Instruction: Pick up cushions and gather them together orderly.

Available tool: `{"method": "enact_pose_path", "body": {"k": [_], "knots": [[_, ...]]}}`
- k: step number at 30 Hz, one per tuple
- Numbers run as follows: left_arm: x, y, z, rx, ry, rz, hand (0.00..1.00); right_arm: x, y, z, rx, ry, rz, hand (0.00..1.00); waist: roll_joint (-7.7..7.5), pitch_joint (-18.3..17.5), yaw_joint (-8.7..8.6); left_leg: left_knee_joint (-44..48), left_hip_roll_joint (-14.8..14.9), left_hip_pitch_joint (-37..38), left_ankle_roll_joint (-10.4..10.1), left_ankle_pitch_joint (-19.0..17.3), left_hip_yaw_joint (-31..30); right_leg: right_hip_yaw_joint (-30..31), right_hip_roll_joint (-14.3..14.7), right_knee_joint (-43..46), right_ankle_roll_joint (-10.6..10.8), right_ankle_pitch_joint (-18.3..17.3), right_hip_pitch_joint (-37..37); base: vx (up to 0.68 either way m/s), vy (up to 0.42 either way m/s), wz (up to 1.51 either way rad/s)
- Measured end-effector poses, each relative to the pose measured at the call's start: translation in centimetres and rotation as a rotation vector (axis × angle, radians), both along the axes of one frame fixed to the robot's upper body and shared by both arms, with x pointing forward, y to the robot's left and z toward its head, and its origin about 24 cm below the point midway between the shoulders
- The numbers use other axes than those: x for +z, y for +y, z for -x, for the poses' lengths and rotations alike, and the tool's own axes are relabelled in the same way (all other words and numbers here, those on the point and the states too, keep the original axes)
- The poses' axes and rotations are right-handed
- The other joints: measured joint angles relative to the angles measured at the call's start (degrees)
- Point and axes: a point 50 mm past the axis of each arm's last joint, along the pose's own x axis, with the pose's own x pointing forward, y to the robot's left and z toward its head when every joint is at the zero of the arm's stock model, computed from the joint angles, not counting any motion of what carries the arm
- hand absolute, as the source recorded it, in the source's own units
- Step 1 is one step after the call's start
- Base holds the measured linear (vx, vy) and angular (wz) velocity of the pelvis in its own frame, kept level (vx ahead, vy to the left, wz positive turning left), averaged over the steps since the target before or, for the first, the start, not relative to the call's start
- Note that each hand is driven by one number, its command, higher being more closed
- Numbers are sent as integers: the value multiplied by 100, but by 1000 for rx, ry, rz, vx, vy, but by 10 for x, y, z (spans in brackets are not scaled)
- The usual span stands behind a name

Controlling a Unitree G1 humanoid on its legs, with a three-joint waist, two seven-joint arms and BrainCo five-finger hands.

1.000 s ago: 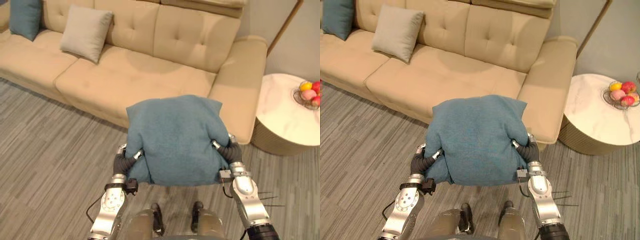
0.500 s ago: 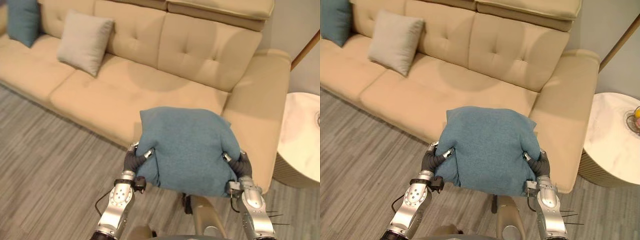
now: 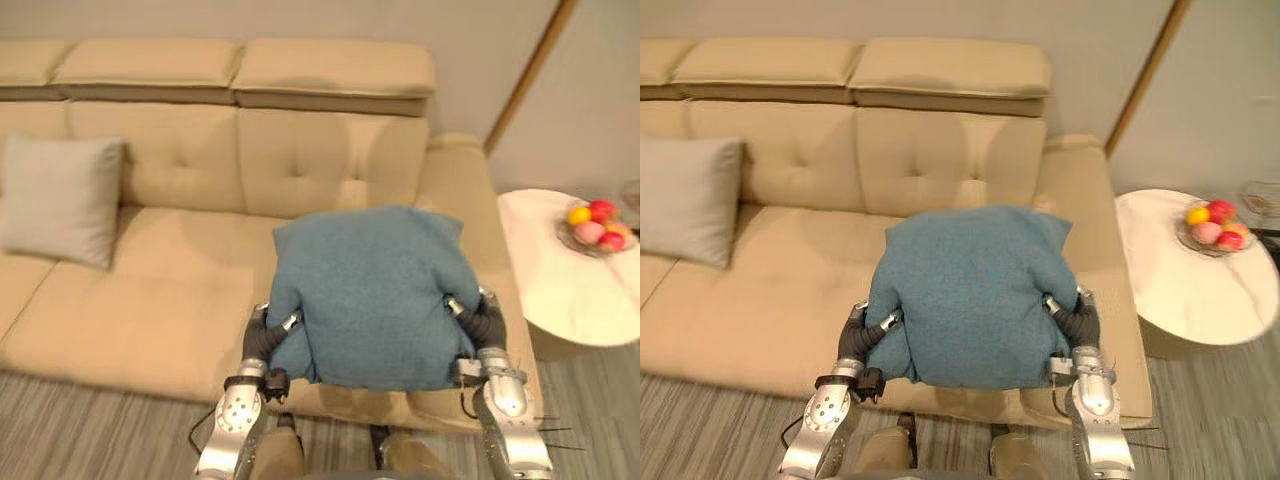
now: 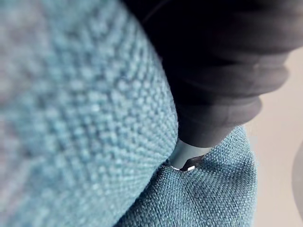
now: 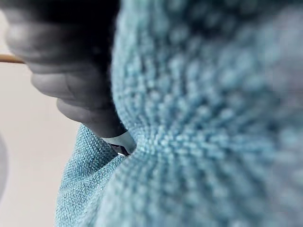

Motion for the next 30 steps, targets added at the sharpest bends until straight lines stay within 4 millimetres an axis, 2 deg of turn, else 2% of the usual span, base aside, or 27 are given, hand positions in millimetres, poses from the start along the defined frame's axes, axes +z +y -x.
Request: {"method": "enact_pose_path", "body": {"k": [2,6,7,10,12,13,15,16,18,20,21,23,24,25,27,28,29,30], "knots": [[-1,5,1,10,4,-16,100,-3,5,-8,28,10,1,100,-4,-2,59,-121,-87,233,16,-8,420,119,-147,-289,64,366,22,108,241,-112],[1,16,0,30,-4,-62,100,-3,19,-22,85,10,7,100,-3,-4,62,-455,-156,538,27,-6,700,76,-201,-532,-22,665,-4,35,75,-73],[2,18,-1,33,-10,-72,100,-2,20,-24,94,8,22,100,-3,-3,58,-549,-157,552,130,16,709,-6,-192,-584,-34,727,-36,-9,-3,-30],[-1,20,-5,51,-1,-102,100,-1,26,-33,112,2,49,100,-1,-2,67,-793,-158,453,210,68,681,-279,-207,-672,-113,805,-241,-51,-33,-12],[-4,21,-11,66,4,-123,100,3,31,-42,124,-10,88,100,4,6,78,-817,-175,283,238,88,636,-408,-231,-725,-124,814,-383,-116,-56,1],[-4,23,-20,89,2,-139,100,9,39,-55,144,-34,127,100,23,23,111,-795,-174,22,274,161,631,-504,-232,-757,-189,919,-625,-171,-73,-1],[3,25,-36,128,-30,-162,100,23,49,-71,157,-83,171,100,37,152,158,-794,-188,-269,289,284,619,-613,-266,-874,-181,1058,-851,-221,-84,1],[18,29,-51,175,-90,-170,100,39,57,-86,159,-137,196,100,41,406,222,-763,-185,-417,287,337,605,-657,-278,-984,-160,1187,-928,-228,-77,10],[40,35,-69,230,-174,-186,100,65,67,-104,161,-225,238,100,73,589,239,-640,-153,-773,250,406,519,-783,-272,-1046,-248,1265,-1157,-255,-80,19],[82,38,-98,299,-321,-210,100,107,77,-129,124,-343,284,100,77,869,346,-571,-134,-1081,227,571,419,-926,-246,-1055,-259,1442,-1384,-239,-87,22],[94,38,-105,313,-363,-211,100,117,78,-134,107,-369,286,100,76,927,396,-560,-130,-1134,209,600,375,-950,-235,-1054,-261,1477,-1422,-175,-82,19],[146,38,-132,377,-525,-215,100,162,80,-148,42,-496,262,100,83,1117,552,-439,-43,-1368,181,662,295,-1054,-175,-1051,-276,1568,-1552,-147,-86,14],[161,38,-138,392,-563,-217,100,174,81,-151,22,-530,253,100,89,1161,561,-431,-36,-1423,182,697,267,-1100,-169,-1050,-290,1586,-1584,-120,-79,26],[194,39,-150,418,-650,-226,100,201,83,-156,-11,-600,229,100,88,1190,557,-440,-37,-1601,167,782,143,-1211,-165,-1043,-270,1645,-1713,-91,-67,31],[236,39,-160,442,-752,-231,100,234,84,-158,-56,-689,198,100,92,1350,556,-493,-45,-1675,184,892,68,-1284,-166,-1041,-256,1686,-1768,-84,-61,25],[268,39,-166,460,-821,-234,100,257,86,-161,-80,-736,178,100,90,1392,556,-555,-54,-1777,170,989,14,-1315,-175,-1037,-262,1714,-1884,-59,-48,17],[292,39,-170,475,-863,-240,100,271,86,-163,-102,-759,163,100,93,1415,551,-642,-64,-1851,174,1068,-12,-1343,-184,-1042,-275,1740,-1973,-49,-46,15],[306,39,-171,485,-887,-244,100,278,87,-165,-112,-769,158,100,92,1422,551,-701,-74,-1893,166,1114,-22,-1362,-188,-1044,-275,1753,-2034,-52,-44,16]]}}
